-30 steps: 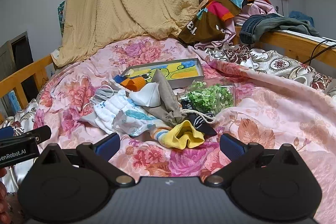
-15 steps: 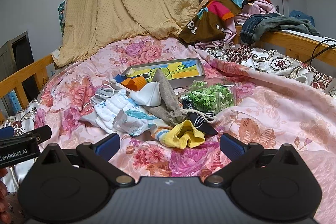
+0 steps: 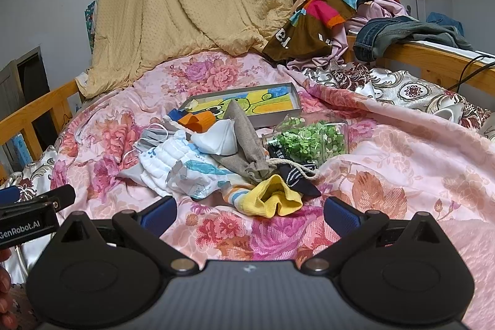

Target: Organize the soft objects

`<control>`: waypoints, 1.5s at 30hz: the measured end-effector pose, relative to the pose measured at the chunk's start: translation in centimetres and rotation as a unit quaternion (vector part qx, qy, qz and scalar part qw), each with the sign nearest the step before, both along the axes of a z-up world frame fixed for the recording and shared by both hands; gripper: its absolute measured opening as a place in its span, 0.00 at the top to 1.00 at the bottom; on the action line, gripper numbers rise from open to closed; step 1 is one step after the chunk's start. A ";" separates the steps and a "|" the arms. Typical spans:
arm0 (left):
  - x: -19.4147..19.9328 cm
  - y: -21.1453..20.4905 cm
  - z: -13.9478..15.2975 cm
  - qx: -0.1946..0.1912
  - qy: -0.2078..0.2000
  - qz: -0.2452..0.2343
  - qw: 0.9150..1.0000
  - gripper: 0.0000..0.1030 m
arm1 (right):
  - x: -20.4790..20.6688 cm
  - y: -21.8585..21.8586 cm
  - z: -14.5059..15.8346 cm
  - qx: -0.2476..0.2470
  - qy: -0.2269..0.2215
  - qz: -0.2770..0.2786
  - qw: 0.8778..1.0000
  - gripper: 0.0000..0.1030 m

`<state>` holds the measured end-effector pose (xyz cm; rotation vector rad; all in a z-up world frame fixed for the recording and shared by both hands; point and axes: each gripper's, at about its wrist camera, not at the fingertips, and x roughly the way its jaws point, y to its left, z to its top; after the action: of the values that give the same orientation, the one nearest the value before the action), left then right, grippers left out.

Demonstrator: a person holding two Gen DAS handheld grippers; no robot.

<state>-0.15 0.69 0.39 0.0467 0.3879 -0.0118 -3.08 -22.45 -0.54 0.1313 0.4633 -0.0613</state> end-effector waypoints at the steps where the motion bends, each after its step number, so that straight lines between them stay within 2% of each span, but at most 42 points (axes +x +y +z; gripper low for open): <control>1: 0.0 0.0 0.0 0.000 0.000 0.001 1.000 0.01 | 0.0 0.1 0.0 0.000 0.000 0.000 1.000 0.00; 24: 0.0 0.0 0.2 0.003 -0.004 0.003 1.000 0.01 | 0.1 -0.1 -0.1 0.001 0.001 0.001 1.000 0.00; 35: -0.3 0.0 0.3 -0.010 -0.023 0.003 1.000 0.01 | 0.0 0.0 -0.2 0.008 0.001 0.005 1.000 0.00; 45: -0.1 0.1 -0.1 -0.010 -0.015 0.004 1.000 0.01 | 0.3 -0.1 -0.4 0.012 0.009 0.005 1.000 0.00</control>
<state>-0.22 0.75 0.28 0.0248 0.3582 -0.0079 -2.82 -22.58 -0.94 0.1527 0.4824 -0.0462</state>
